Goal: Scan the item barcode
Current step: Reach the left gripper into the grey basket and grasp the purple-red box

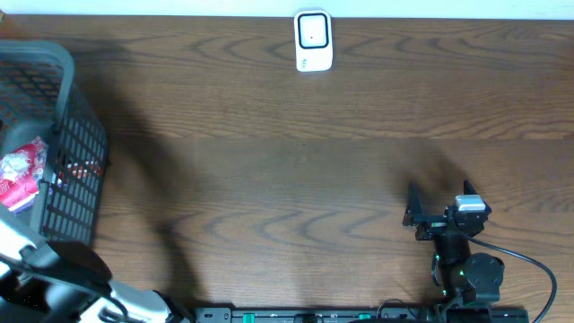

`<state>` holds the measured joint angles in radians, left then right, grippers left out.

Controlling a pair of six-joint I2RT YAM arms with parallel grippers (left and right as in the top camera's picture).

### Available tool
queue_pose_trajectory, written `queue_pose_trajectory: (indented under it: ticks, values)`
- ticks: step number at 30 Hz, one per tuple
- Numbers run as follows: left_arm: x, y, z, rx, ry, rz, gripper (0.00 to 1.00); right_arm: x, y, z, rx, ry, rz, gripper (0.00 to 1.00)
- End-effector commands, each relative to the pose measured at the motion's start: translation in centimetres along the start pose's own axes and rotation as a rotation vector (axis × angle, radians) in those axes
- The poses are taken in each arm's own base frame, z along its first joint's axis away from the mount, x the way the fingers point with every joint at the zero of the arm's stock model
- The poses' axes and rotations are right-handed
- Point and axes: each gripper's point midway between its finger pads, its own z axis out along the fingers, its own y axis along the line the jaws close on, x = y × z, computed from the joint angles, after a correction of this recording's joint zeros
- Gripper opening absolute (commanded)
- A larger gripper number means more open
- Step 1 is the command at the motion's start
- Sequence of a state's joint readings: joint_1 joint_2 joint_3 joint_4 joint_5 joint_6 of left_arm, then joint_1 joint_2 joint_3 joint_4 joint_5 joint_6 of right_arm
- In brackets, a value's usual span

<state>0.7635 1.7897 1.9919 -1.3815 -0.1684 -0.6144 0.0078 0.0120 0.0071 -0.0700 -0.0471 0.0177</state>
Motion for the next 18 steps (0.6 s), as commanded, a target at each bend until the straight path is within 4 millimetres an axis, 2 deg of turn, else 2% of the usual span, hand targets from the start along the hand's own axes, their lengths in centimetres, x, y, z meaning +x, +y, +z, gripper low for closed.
queue_pose_trajectory:
  ticks: [1, 12, 18]
  values:
    - [-0.3, 1.1, 3.1, -0.118, 0.022, -0.113, 0.98, 0.0, 0.0, 0.0, 0.001, 0.0, 0.01, 0.99]
    - [3.2, 0.9, 10.6, -0.233, 0.208, -0.059, 0.98, 0.0, 0.0, 0.0, 0.001, 0.0, 0.01, 0.99]
    - [4.0, -0.3, 14.3, -0.176, 0.215, 0.024, 0.98, 0.0, 0.0, 0.0, 0.001, 0.0, 0.01, 0.99]
